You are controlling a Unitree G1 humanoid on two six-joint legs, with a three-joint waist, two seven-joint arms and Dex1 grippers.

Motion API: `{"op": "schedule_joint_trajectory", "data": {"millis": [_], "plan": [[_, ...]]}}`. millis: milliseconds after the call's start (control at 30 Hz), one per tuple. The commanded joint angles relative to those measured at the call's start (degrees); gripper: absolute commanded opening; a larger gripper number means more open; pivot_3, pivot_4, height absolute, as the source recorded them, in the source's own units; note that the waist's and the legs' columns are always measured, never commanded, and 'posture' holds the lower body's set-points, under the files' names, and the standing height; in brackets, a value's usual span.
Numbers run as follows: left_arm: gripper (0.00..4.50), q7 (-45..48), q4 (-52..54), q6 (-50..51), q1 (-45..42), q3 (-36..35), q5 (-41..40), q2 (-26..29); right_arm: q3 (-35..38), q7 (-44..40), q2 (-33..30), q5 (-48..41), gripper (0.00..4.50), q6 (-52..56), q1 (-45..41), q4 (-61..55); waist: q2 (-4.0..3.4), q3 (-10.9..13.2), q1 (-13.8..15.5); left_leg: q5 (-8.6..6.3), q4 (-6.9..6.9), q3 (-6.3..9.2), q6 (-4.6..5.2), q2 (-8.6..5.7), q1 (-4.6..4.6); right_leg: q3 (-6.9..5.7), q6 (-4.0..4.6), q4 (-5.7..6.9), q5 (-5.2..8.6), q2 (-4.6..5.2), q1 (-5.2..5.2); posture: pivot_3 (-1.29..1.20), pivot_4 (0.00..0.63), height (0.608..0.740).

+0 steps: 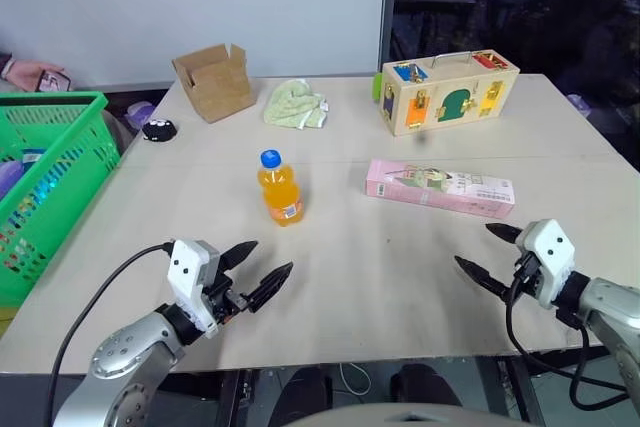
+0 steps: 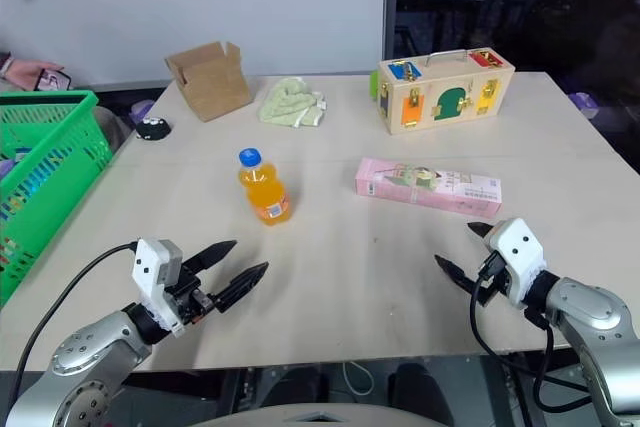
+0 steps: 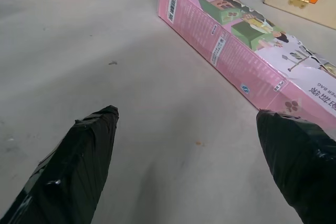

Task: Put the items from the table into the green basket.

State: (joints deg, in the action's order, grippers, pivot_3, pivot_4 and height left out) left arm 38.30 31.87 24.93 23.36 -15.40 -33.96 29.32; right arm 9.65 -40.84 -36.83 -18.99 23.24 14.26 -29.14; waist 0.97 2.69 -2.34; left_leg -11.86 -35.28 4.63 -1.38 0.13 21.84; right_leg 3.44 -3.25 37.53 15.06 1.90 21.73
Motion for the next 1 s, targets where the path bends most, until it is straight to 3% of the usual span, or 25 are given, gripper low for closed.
{"op": "schedule_joint_trajectory", "data": {"millis": [33,300,500,700,867,1000], "plan": [[4.45,0.39,2.95,-0.34,-1.39,-0.07,-0.99,0.9,0.29,-0.93,-1.15,-0.71,4.5,-0.53,-3.38,-0.64,0.0,0.0,0.0,0.0,0.0,0.0,0.0,0.0,0.0,0.0,0.0,0.0,0.0,0.0,0.0,-0.02,0.0,0.74],[4.45,2.52,7.23,0.95,-7.15,3.79,-2.33,4.14,-4.86,-4.99,-7.58,2.11,4.5,2.73,-19.92,9.47,-0.06,0.12,0.05,-0.05,-0.06,-0.21,0.09,0.0,-0.04,0.17,0.0,-0.02,-0.01,-0.01,-0.01,0.0,0.0,0.74],[4.45,2.06,8.43,2.44,-12.84,7.83,-1.98,5.77,-16.59,-16.02,-11.92,9.38,4.5,0.03,-40.78,30.9,-0.1,0.2,-0.05,-0.04,-0.05,-0.33,0.12,0.0,-0.09,0.3,-0.01,-0.01,-0.02,-0.05,-0.01,0.0,0.0,0.74],[4.45,1.83,9.07,2.73,-15.15,9.05,-1.77,6.04,-28.1,-27.06,-8.24,19.54,4.5,-9.87,-60.79,59.59,-0.18,0.29,-0.19,-0.08,-0.05,-0.34,0.18,0.02,-0.11,0.34,0.18,0.01,-0.15,-0.12,-0.01,0.06,0.0,0.74],[4.45,1.59,11.56,2.54,-13.11,9.72,-1.24,6.41,-33.51,-27.98,-2.37,27.84,4.5,-17.13,-72.47,81.74,-0.17,0.3,0.34,-0.07,0.0,-0.3,0.18,0.03,-0.08,0.34,0.24,0.03,-0.19,-0.15,0.01,0.12,0.0,0.74],[4.45,1.03,12.95,2.56,-11.94,10.03,-1.67,6.17,-36.51,-28.63,0.38,33.48,4.5,-20.05,-77.44,92.68,-0.18,0.31,1.47,-0.07,0.0,-0.26,0.18,0.0,-0.07,0.34,0.24,0.05,-0.19,-0.12,0.01,0.14,0.0,0.74]]}}
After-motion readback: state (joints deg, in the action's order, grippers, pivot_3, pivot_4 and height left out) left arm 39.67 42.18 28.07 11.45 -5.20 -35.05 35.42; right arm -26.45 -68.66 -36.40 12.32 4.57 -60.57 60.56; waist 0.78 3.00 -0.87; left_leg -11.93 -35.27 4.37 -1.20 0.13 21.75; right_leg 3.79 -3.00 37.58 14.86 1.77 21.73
